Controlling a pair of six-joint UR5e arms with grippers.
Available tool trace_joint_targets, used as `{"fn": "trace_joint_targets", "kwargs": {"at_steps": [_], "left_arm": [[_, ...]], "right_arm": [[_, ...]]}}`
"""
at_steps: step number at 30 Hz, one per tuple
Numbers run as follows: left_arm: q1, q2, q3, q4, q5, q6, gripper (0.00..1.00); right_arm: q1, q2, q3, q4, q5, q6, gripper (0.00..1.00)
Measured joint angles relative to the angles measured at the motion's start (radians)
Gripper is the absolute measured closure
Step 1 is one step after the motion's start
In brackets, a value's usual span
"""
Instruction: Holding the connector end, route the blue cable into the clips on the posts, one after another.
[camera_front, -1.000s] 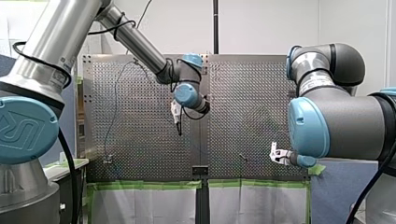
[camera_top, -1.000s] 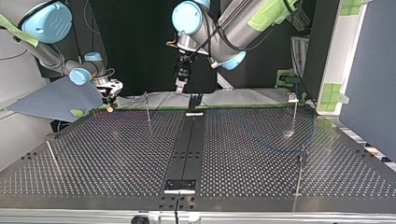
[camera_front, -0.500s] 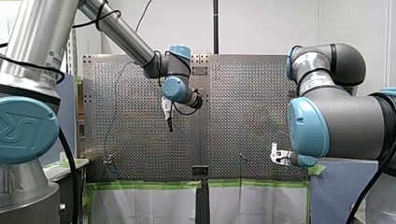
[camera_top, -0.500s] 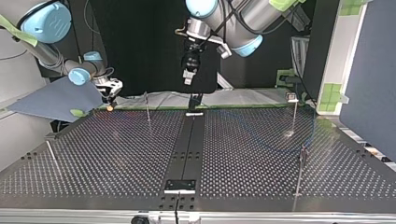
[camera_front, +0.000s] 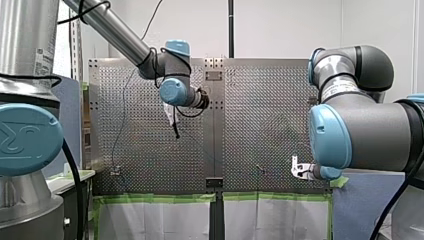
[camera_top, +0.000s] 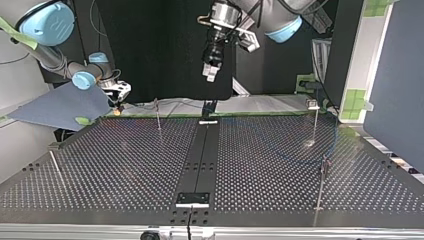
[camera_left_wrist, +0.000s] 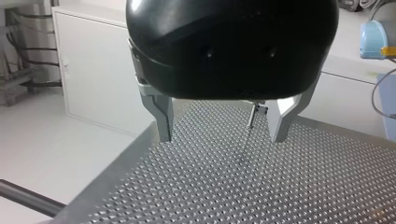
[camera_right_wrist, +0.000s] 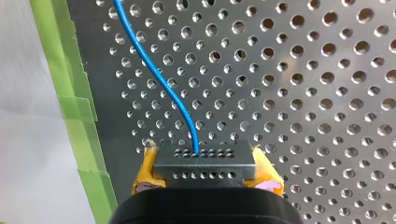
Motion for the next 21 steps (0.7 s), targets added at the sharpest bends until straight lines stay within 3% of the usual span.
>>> {"fn": "trace_joint_targets", "kwargs": {"at_steps": [4, 11, 17, 21], "left_arm": [[0.001, 0.037, -0.037, 0.005, 0.000, -0.002, 0.00], [0.006, 0.097, -0.102, 0.046, 0.012, -0.041, 0.00], [0.002, 0.111, -0.162, 0.105, 0.010, -0.094, 0.00], [-0.004, 0.107, -0.203, 0.147, 0.007, -0.103, 0.00]], "right_arm": [[-0.001, -0.004, 0.005, -0.001, 0.001, -0.002, 1.00], [-0.001, -0.057, 0.043, -0.005, 0.001, -0.006, 1.00], [-0.006, -0.121, 0.085, -0.015, 0.008, -0.008, 1.00], [-0.008, -0.159, 0.113, -0.022, 0.024, -0.006, 1.00]]}}
